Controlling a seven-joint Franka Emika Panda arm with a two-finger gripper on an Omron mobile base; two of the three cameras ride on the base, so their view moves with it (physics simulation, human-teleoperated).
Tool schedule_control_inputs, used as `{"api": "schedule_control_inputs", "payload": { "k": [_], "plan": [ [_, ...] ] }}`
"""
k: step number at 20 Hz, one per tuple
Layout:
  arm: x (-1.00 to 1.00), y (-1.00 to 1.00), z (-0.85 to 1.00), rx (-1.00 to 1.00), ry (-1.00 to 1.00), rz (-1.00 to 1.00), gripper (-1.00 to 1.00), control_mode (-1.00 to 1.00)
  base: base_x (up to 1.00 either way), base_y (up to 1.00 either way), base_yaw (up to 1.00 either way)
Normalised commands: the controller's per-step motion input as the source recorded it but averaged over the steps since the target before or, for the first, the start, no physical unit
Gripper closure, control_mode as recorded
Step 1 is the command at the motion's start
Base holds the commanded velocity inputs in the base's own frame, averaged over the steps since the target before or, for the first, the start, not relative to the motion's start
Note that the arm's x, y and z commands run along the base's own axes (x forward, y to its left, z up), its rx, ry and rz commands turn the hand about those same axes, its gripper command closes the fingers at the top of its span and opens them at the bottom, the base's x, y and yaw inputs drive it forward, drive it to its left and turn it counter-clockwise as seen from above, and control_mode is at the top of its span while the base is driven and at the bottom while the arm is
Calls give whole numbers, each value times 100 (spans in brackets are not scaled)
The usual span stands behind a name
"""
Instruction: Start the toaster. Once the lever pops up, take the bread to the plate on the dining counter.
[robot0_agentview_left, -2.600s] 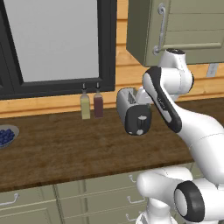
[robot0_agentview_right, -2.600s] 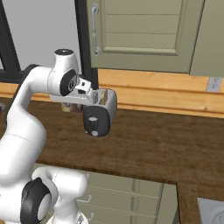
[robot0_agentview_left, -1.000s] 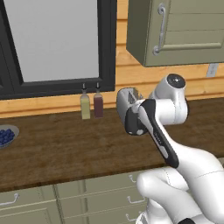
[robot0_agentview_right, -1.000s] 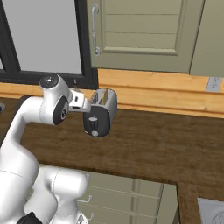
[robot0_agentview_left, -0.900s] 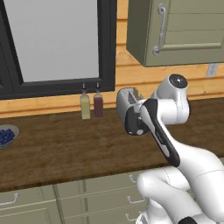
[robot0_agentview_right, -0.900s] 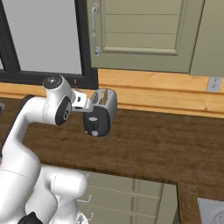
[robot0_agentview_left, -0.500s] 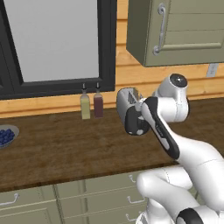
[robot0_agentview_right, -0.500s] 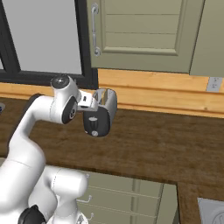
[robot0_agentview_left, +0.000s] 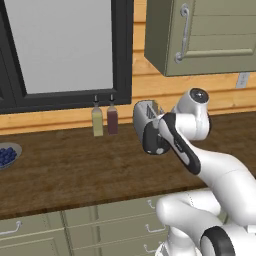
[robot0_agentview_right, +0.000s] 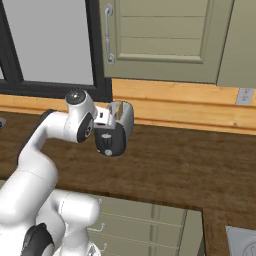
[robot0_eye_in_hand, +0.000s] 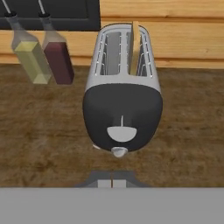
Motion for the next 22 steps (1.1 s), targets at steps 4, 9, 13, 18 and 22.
{"api": "schedule_control_inputs", "payload": {
  "k": [4,9,13,18,22],
  "plan": [
    [21,-1,-23,0,0,0,100,-100,0,0,0],
    [29,-1,-21,0,0,0,100,-100,0,0,0],
    [28,-3,-6,0,1,0,100,-100,0,0,0],
    [14,-8,-1,0,4,0,100,-100,0,0,0],
    [0,-3,-18,0,6,0,100,-100,0,0,0]
  ]
}}
